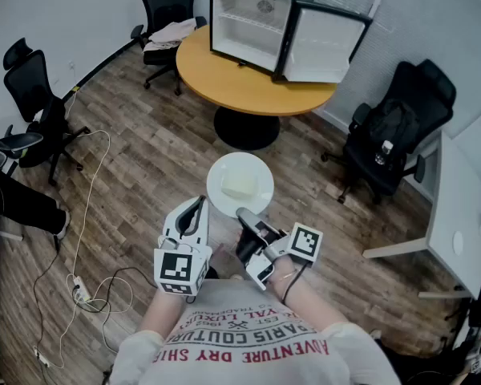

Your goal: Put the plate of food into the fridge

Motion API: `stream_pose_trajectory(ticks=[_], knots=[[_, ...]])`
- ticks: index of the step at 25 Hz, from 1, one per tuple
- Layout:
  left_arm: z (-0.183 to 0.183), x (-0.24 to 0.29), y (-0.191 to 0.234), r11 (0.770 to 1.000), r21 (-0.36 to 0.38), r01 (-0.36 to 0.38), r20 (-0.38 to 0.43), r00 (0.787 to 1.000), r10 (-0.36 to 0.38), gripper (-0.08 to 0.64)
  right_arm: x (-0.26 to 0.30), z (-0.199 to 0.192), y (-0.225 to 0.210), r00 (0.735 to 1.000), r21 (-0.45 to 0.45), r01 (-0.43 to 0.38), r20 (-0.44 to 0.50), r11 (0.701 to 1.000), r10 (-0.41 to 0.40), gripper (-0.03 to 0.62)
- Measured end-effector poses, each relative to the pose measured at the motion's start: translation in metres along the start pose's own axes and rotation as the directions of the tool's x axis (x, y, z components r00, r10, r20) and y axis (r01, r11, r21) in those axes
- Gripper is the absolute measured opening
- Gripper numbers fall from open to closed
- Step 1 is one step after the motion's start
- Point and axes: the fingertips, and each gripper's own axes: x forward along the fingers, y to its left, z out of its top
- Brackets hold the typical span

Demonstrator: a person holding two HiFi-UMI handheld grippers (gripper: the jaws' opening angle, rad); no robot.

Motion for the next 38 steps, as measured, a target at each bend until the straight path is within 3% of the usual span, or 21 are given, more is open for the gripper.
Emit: stream_pose_trajectory(ticks=[24, 31, 38], knots=[[-0.01, 0.028, 0.003, 1.0, 0.004, 0.001, -0.024, 1.0, -0.001, 0.023, 0.007, 0.024, -0.012, 0.999, -0.002, 0.044, -0.003, 0.999, -0.044, 0.037], [-0.013, 0.067, 0.039, 0.999, 0.0, 0.044, -0.033, 0.998, -0.044, 0.024, 0.05, 0.048, -0.016, 0.997, 0.006, 0.064, 0.041, 0.998, -0.065, 0.037], [0.001, 0.116, 0.123, 0.995, 0.006, 0.096, -0.026, 0.995, -0.096, 0.023, 0.14, 0.067, -0.007, 0.993, 0.009, 0.059, 0.104, 0.998, -0.059, 0.037]])
